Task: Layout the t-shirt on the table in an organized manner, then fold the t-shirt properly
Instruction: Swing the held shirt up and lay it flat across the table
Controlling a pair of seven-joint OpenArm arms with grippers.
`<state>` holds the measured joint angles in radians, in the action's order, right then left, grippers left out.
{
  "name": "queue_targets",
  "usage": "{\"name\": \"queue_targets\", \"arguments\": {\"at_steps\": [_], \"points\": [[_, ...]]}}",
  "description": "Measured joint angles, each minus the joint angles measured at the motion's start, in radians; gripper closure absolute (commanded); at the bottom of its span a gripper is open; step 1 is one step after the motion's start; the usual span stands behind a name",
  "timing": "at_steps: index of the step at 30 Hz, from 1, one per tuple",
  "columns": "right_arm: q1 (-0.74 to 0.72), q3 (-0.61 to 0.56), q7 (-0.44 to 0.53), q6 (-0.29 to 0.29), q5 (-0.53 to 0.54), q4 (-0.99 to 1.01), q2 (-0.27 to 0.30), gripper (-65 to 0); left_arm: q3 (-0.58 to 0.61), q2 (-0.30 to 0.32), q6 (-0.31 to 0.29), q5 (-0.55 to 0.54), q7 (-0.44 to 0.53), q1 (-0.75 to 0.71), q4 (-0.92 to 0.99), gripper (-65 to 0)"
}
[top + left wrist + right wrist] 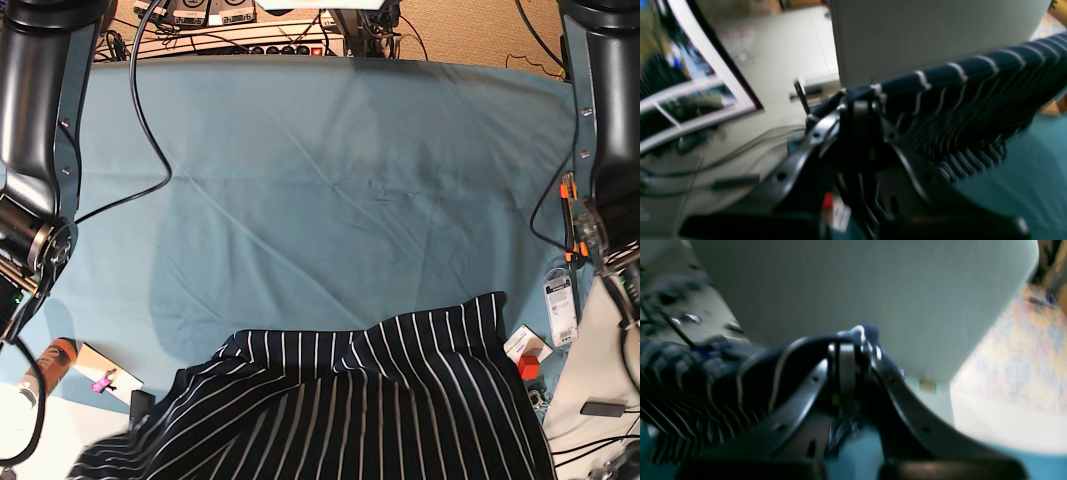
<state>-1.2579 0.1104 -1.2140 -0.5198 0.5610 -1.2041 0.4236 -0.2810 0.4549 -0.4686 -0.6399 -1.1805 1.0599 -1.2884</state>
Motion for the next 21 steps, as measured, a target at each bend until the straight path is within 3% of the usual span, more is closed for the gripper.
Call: {"name": "queue_targets", "arguments": {"at_steps": [5,11,21], "points": [[0.17,0.001,-0.04,0.0,0.041,-0.153,0.018,0.0,-0.002,0.056,-0.003,-0.101,-0.035,-0.089,-0.013,0.0],[0.431,0.08,-0.072,-0.001,0.072,-0.303,0.024,0.0,-0.01,0.08,-0.027,-0.166,-0.092,-0.303,-0.087,0.0],[0.918,0.328,-0.113,-0.053,0.234,-0.509,0.019,0.0,-0.245,0.065,-0.051,-0.22,-0.091,-0.748,-0.294,0.0]]}}
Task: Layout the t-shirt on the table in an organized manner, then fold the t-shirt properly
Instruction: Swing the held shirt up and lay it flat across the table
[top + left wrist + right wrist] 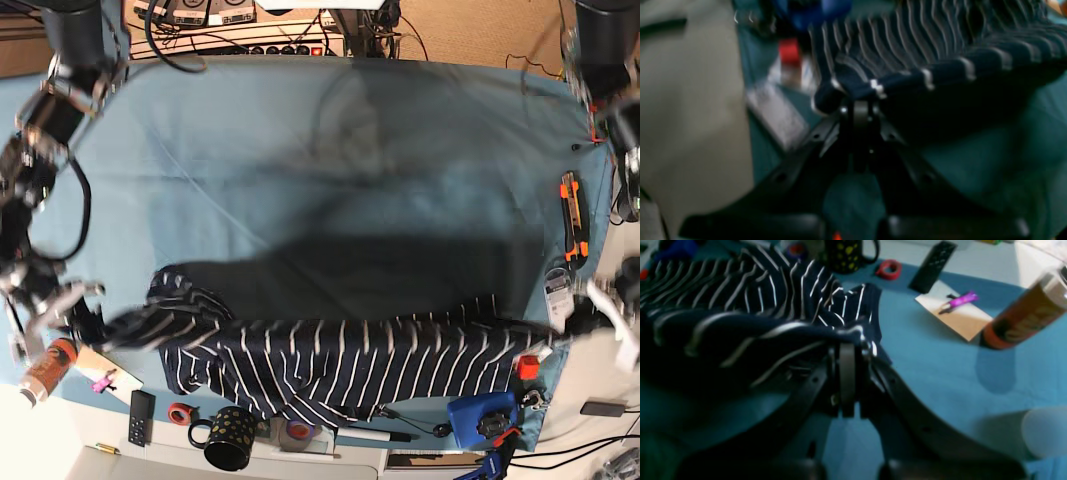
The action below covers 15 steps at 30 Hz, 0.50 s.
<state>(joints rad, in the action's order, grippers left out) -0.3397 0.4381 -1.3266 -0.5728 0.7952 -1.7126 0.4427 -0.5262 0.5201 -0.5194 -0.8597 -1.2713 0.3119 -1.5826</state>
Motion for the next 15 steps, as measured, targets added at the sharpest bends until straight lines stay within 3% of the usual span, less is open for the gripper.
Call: {"name": "queue_targets", "arguments": {"at_steps": [3,10,15], "points": [[0.148,0.065,-0.031,-0.027,0.051,-0.064,-0.003,0.0,-0.05,-0.022,-0.004,-0.034,-0.011,-0.127,-0.042,0.0],[0.467,0.236,-0.055,-0.062,0.155,-0.207,-0.008,0.0,-0.159,-0.141,-0.033,-0.11,-0.038,-0.403,-0.154,0.0],[0.633,0.353,-0.094,-0.109,0.306,-0.241,-0.008,0.0,-0.267,-0.204,-0.062,-0.126,-0.03,-0.551,-0.251,0.0]]}}
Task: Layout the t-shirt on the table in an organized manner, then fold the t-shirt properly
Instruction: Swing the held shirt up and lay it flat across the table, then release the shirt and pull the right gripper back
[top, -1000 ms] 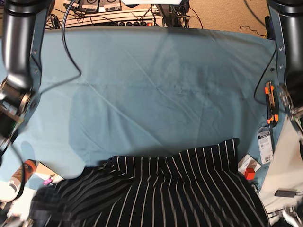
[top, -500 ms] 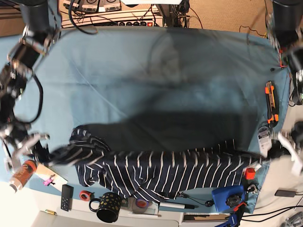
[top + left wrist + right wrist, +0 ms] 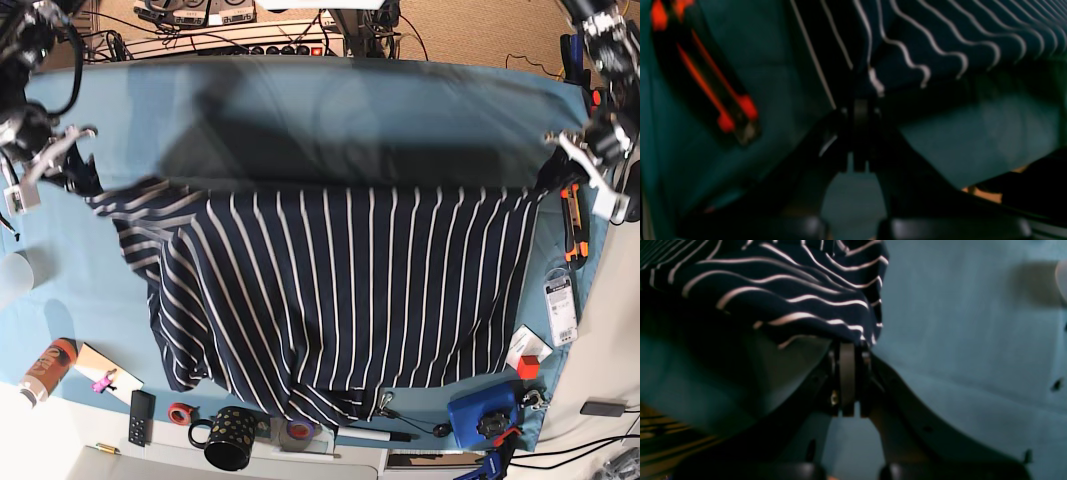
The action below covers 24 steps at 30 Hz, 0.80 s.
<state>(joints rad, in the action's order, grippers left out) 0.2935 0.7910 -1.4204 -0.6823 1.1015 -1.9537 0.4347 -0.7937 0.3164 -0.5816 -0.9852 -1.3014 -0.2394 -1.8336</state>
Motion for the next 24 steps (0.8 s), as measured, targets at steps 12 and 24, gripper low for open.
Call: {"name": "queue_targets", "arguments": {"at_steps": [12,24], "points": [[0.177,0.032,0.006,-0.018,0.051,-0.004,0.0,0.0,-0.083,-0.021,-0.056,-0.021,0.03,-0.207,-0.023,0.0],[0.238,0.031,0.007,-0.018,0.056,-0.004,0.0,0.0,-0.083,-0.021,-0.075,0.131,0.106,-0.229,-0.023,-4.3]]}}
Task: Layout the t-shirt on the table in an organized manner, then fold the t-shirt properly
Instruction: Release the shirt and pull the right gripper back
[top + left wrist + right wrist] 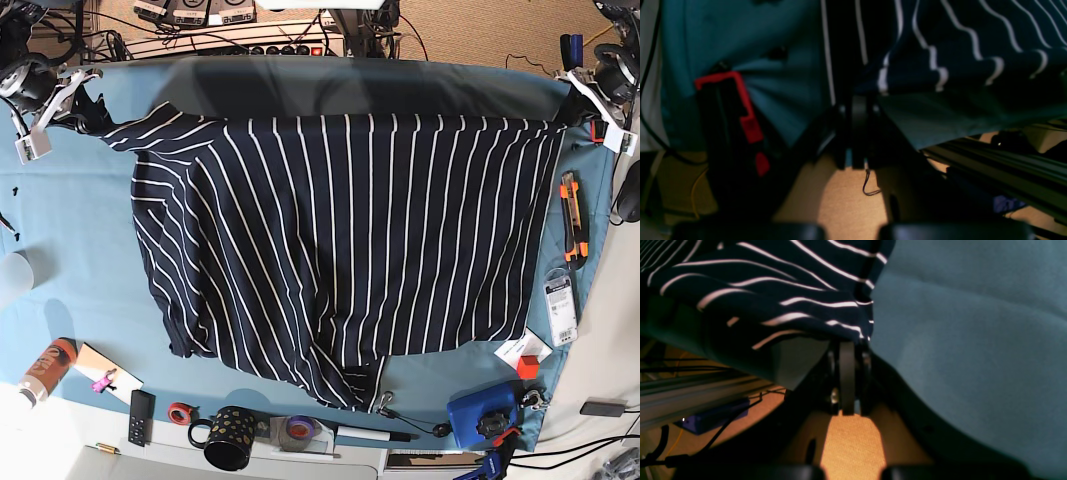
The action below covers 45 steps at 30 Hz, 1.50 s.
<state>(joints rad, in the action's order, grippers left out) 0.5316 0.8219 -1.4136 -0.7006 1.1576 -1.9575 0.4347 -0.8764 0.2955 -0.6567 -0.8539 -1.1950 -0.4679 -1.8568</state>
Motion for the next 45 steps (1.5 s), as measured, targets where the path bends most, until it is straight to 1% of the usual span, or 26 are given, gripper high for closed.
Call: {"name": "queue_targets", "arguments": {"at_steps": [1,3,4,5,8,12,14,16,17,19,20,21,22,25,26,27,30,32,35,37,39,41,42,43,44,45], "points": [[0.0,0.0,0.0,0.0,0.0,0.0,0.0,-4.1,0.0,0.0,0.0,0.003,0.0,0.0,0.0,-10.5],[0.002,0.0,0.0,0.0,-0.004,0.0,0.0,-15.2,0.0,0.001,0.002,0.016,0.0,0.0,0.0,-22.2],[0.007,0.0,0.0,0.001,0.002,0.0,0.002,-19.2,0.0,0.001,0.013,0.02,0.0,0.0,0.0,-26.1],[0.016,0.0,0.0,0.001,0.027,0.0,0.003,-20.9,-0.001,0.001,0.038,0.02,-0.001,0.0,0.0,-28.1],[0.023,0.0,-0.003,0.001,0.111,0.0,0.003,-21.1,-0.001,0.001,0.082,0.02,-0.001,0.0,0.0,-28.6],[0.034,0.0,-0.003,0.001,0.186,0.0,0.006,-21.0,-0.001,0.001,0.088,0.02,-0.027,0.0,0.0,-28.6],[0.025,0.0,-0.003,0.001,0.197,0.0,0.006,-21.0,-0.001,0.001,0.088,0.02,-0.027,0.0,0.0,-28.6],[0.0,0.0,0.0,0.001,0.131,0.0,0.006,-21.0,-0.001,0.001,0.088,0.02,-0.016,0.0,0.0,-28.6],[-0.014,0.0,0.0,0.001,0.061,0.0,0.005,-21.0,-0.002,0.001,0.088,0.02,-0.006,0.0,0.0,-28.6],[-0.054,-0.002,0.059,0.002,-0.132,0.002,0.002,-21.0,-0.002,0.002,0.088,0.019,0.0,0.0,0.0,-28.6],[-0.082,-0.009,0.074,0.004,-0.196,0.003,0.004,-21.0,-0.002,0.002,0.088,0.02,0.0,0.0,0.0,-28.6],[-0.111,-0.024,0.081,0.002,-0.222,0.01,0.007,-21.0,-0.002,0.001,0.088,0.019,0.0,0.0,0.0,-28.6],[-0.138,-0.044,0.088,0.017,-0.224,0.024,0.009,-21.0,-0.002,0.001,0.088,0.02,0.0,0.0,0.0,-28.6],[-0.192,-0.116,0.103,0.02,-0.221,0.098,0.008,-21.0,-0.002,0.002,0.088,0.019,0.022,0.0,0.0,-28.6],[-0.208,-0.141,0.115,0.037,-0.235,0.129,0.007,-21.0,-0.002,0.001,0.088,0.016,0.022,0.0,0.0,-28.6],[-0.227,-0.169,0.137,0.064,-0.272,0.161,0.005,-21.0,-0.002,0.001,0.088,0.006,0.022,0.0,0.0,-28.6],[-0.286,-0.252,0.214,0.101,-0.375,0.261,0.005,-21.0,-0.002,0.001,0.088,-0.005,0.026,0.0,0.0,-28.6],[-0.308,-0.301,0.246,0.098,-0.39,0.315,0.005,-21.0,-0.002,0.001,0.088,-0.003,0.026,0.0,0.0,-28.6],[-0.34,-0.38,0.243,0.098,-0.402,0.365,0.005,-21.0,-0.002,0.001,0.088,-0.004,0.026,0.002,0.0,-28.6],[-0.37,-0.428,0.26,0.099,-0.456,0.388,0.005,-21.0,-0.002,0.001,0.088,-0.003,0.026,0.002,0.0,-28.6],[-0.398,-0.468,0.278,0.133,-0.501,0.414,0.003,-21.0,-0.002,0.001,0.089,-0.003,0.038,0.002,0.0,-28.6],[-0.413,-0.498,0.288,0.132,-0.523,0.42,0.004,-20.8,-0.002,0.001,0.089,-0.004,0.052,0.002,0.0,-28.6],[-0.414,-0.506,0.289,0.132,-0.529,0.42,0.005,-18.2,-0.002,0.001,0.089,-0.004,0.052,0.002,0.0,-28.6],[-0.415,-0.509,0.284,0.132,-0.529,0.42,0.006,-12.9,-0.002,0.001,0.089,-0.003,0.052,0.002,0.0,-28.6],[-0.415,-0.509,0.266,0.132,-0.526,0.42,0.005,-5.7,-0.002,0.001,0.089,-0.003,0.052,0.002,0.0,-28.6],[-0.415,-0.509,0.239,0.132,-0.518,0.419,0.006,0.0,-0.002,0.001,0.089,-0.003,0.052,0.002,0.0,-28.6]]}}
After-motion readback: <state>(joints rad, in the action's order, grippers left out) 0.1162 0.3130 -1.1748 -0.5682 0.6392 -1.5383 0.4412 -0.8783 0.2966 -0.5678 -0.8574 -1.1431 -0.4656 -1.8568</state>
